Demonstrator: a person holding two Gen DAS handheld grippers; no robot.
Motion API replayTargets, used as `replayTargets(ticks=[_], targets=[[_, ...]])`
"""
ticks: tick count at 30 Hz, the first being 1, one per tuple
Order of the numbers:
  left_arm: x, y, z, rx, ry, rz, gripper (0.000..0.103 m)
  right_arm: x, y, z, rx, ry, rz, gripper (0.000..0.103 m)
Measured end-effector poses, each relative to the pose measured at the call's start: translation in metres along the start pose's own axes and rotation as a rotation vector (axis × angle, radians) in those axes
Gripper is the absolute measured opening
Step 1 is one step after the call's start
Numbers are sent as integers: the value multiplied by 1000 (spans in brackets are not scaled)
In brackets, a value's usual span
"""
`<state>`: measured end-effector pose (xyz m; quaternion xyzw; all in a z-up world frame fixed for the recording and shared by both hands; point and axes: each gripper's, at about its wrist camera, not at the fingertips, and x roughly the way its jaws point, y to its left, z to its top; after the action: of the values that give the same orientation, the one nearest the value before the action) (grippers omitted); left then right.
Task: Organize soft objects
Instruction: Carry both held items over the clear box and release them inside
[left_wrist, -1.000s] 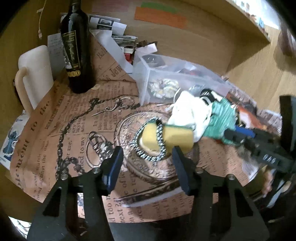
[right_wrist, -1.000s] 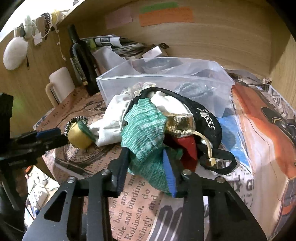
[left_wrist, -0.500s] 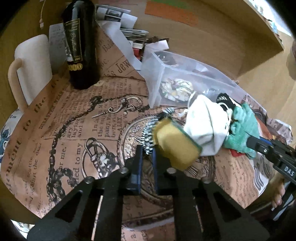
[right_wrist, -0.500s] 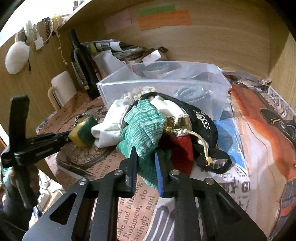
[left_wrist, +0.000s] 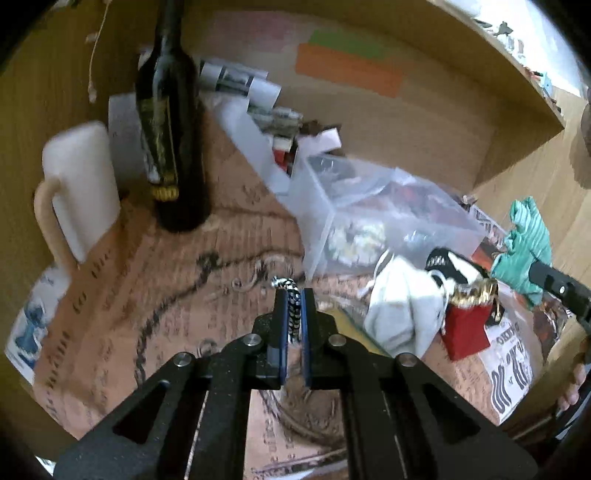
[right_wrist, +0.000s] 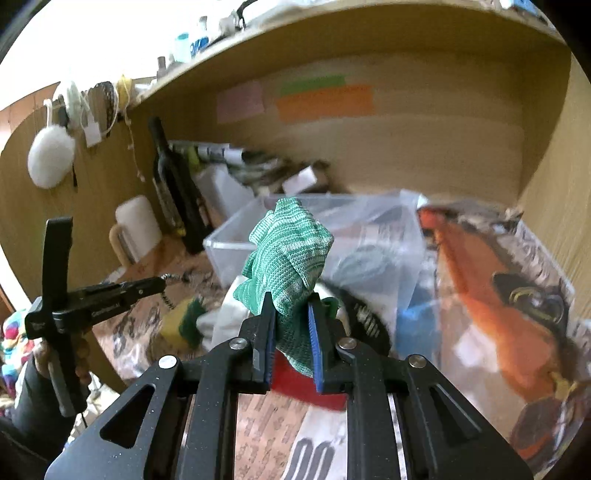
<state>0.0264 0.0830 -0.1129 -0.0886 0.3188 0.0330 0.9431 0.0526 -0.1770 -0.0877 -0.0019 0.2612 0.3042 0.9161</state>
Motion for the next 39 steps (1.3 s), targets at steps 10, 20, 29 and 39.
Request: replayTargets(ticks=[10, 20, 29, 39], targets=[[8, -6, 34, 28, -42, 13, 5, 6, -17, 18, 21, -46, -36, 14], [-5, -15, 79, 48, -141, 17, 5, 16, -32, 36, 18, -82, -52, 14], [24, -44, 99, 95, -124, -59, 5, 51, -42, 51, -18, -40, -74, 14], [77, -59, 101, 134, -12, -97, 5, 101, -46, 52, -40, 88, -38, 15]])
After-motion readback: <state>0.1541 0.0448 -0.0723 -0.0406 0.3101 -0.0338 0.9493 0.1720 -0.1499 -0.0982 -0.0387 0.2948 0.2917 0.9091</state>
